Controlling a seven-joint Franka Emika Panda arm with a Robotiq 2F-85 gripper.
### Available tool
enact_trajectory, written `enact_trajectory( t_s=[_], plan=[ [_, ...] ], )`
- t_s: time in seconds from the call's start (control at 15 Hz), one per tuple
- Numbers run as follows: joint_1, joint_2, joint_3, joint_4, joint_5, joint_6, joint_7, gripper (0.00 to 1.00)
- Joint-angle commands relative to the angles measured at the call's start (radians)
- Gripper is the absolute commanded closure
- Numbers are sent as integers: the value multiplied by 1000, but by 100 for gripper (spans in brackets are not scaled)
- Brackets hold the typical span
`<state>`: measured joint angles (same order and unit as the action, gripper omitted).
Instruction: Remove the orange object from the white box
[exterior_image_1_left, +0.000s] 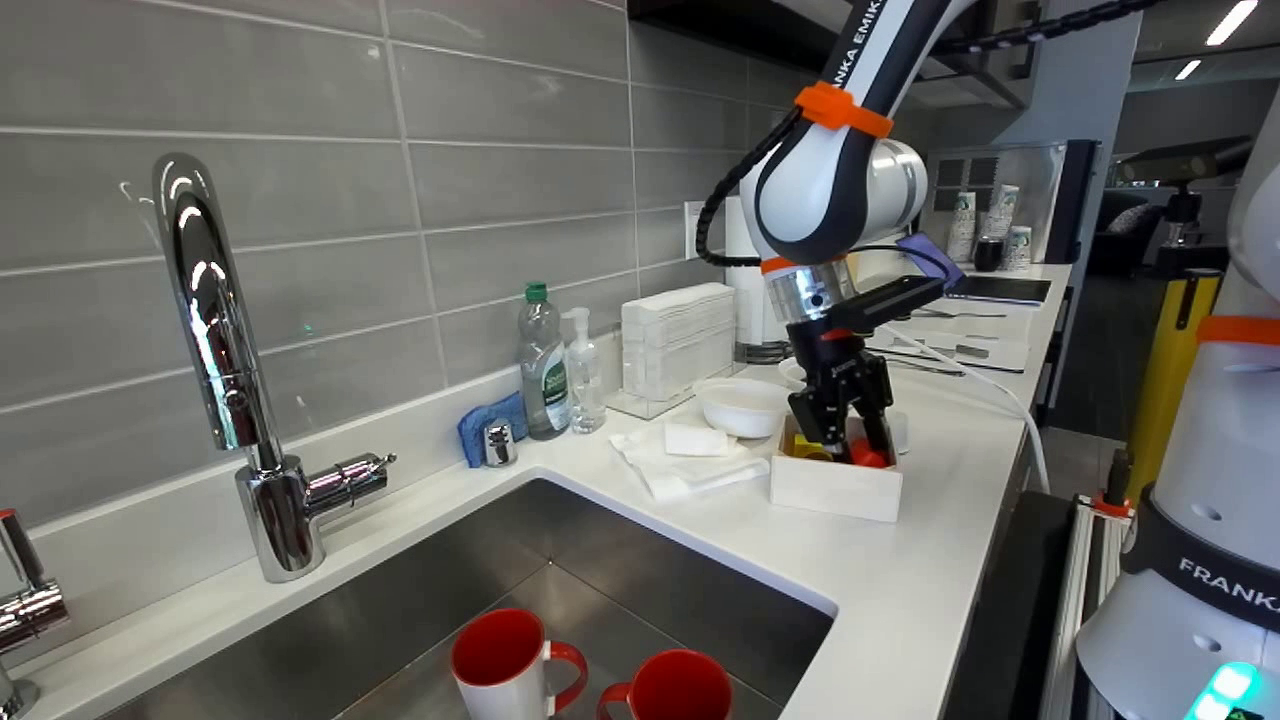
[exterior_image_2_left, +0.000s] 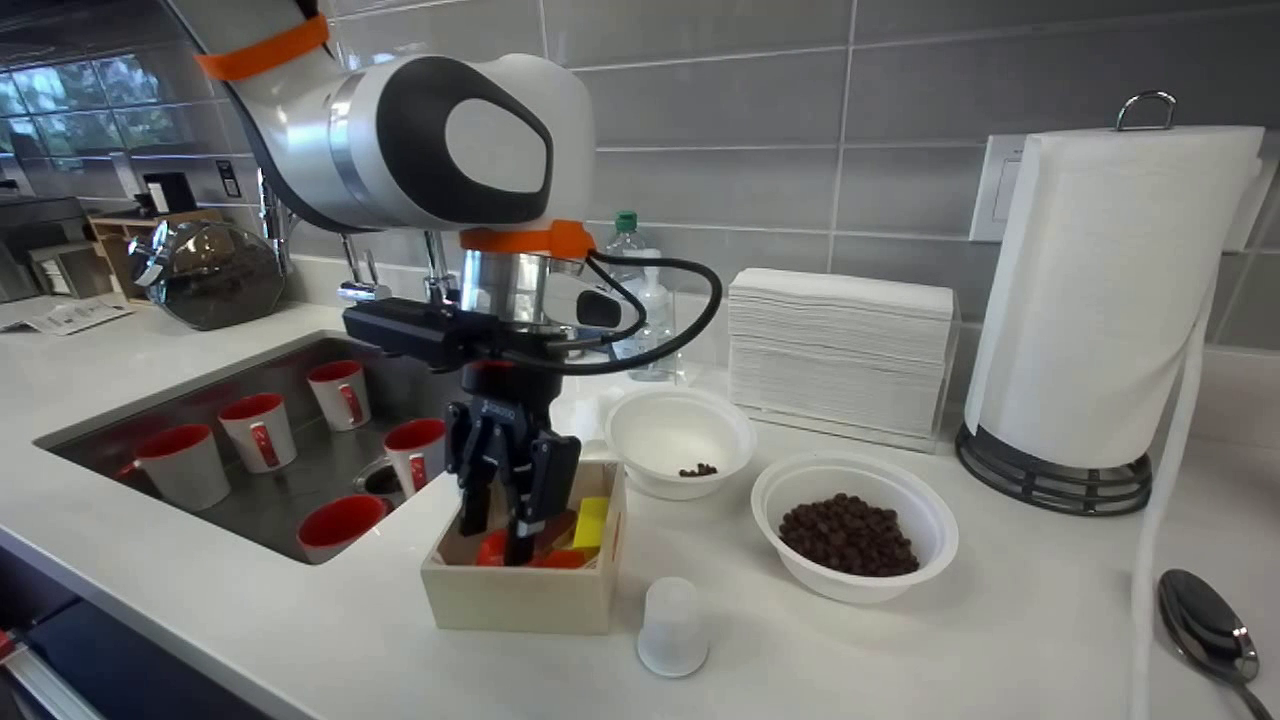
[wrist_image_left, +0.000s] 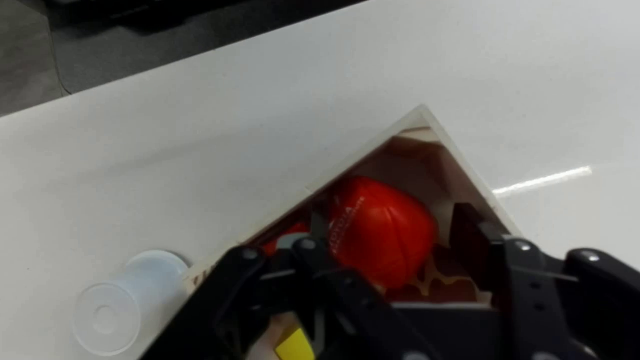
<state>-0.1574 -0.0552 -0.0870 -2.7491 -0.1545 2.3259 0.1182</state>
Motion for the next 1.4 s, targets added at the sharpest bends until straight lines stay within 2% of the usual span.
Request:
enact_trajectory(
  t_s=[0.0, 0.07, 0.13, 0.2, 0.4, 0.73, 1.13, 1.33],
  plan=[
    [11, 16, -9, 1, -9, 34, 20, 40],
    [11, 20, -9, 1, -17, 38, 24, 46],
    [11, 23, -9, 1, -22, 41, 26, 65],
    [11, 28, -9, 1, -27, 43, 28, 69],
    [10, 39, -11, 1, -32, 47, 28, 96],
    [19, -18, -6, 4, 4, -20, -5, 97],
    [44, -193, 9, 9, 51, -197, -35, 96],
    [30, -271, 5, 38, 30, -231, -11, 96]
  ],
)
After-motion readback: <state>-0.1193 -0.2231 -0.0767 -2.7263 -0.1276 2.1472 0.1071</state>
